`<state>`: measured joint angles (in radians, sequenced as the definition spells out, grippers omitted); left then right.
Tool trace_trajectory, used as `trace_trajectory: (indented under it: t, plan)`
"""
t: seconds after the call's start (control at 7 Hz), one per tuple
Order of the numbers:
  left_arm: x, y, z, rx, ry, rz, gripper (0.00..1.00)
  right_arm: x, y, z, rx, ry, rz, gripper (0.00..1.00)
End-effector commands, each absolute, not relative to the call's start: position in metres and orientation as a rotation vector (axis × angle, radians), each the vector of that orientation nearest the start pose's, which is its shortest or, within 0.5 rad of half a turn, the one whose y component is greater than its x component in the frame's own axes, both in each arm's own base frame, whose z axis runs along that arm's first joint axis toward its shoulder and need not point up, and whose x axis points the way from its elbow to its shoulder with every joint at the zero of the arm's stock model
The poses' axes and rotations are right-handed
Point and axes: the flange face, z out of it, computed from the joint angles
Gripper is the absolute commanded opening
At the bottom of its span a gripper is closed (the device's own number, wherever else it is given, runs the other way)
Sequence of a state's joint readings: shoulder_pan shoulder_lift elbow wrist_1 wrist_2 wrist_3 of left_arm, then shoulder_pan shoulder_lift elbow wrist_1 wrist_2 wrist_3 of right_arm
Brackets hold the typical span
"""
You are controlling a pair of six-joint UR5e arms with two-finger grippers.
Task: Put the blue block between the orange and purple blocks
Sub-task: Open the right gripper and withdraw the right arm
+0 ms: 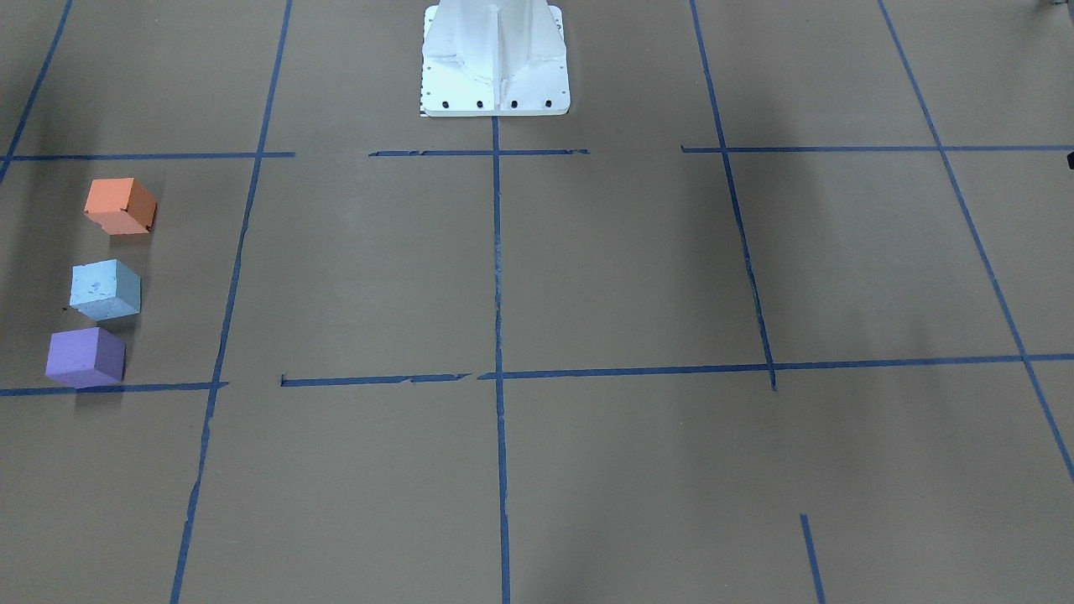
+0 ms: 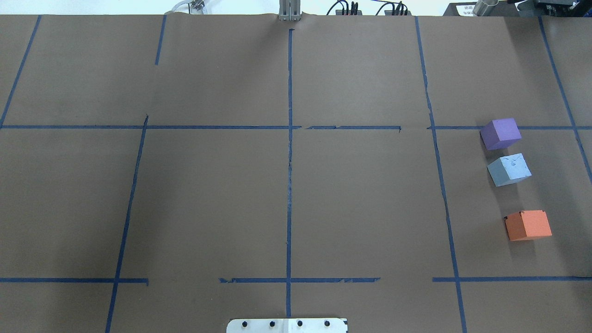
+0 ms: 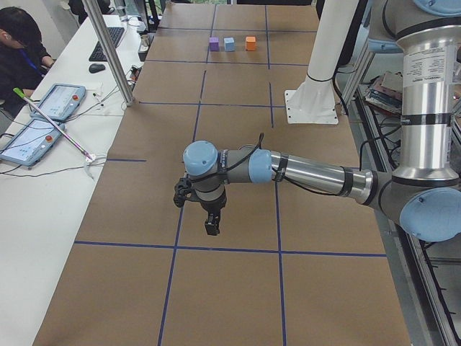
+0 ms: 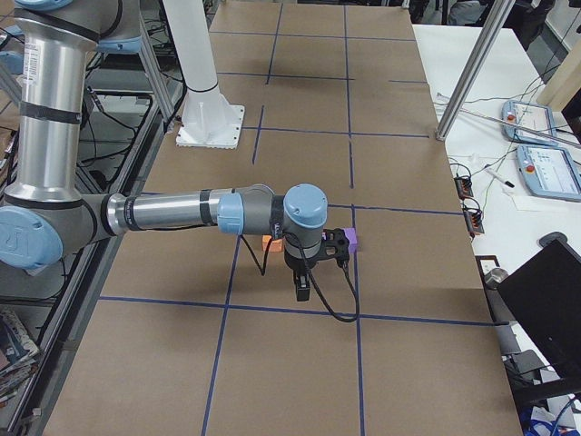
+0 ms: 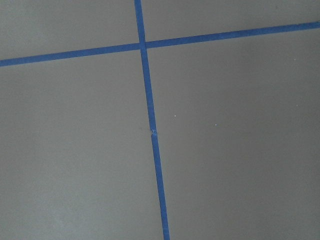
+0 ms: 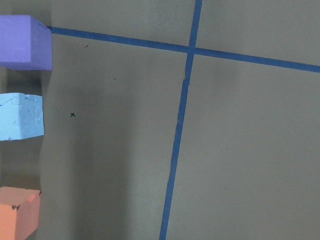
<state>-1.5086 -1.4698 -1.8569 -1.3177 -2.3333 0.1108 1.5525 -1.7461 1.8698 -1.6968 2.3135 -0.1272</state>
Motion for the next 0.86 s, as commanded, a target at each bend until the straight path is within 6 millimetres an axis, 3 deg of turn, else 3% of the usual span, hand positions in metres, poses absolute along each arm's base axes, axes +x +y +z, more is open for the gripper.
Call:
trace_trajectory:
  t: [0.0, 0.71]
  plan:
    - [-0.0372, -0.4339, 0.5986, -0.059, 0.757, 0.139, 1.0, 0.0583, -0.4159, 0.6081, 0.035, -0.742, -0.134, 1.0]
    - [-0.0373, -0.432, 0.5954, -0.054, 0.756, 0.14, 1.0, 0.0581, -0.416, 0.6078, 0.035, -0.745, -0.134, 1.0]
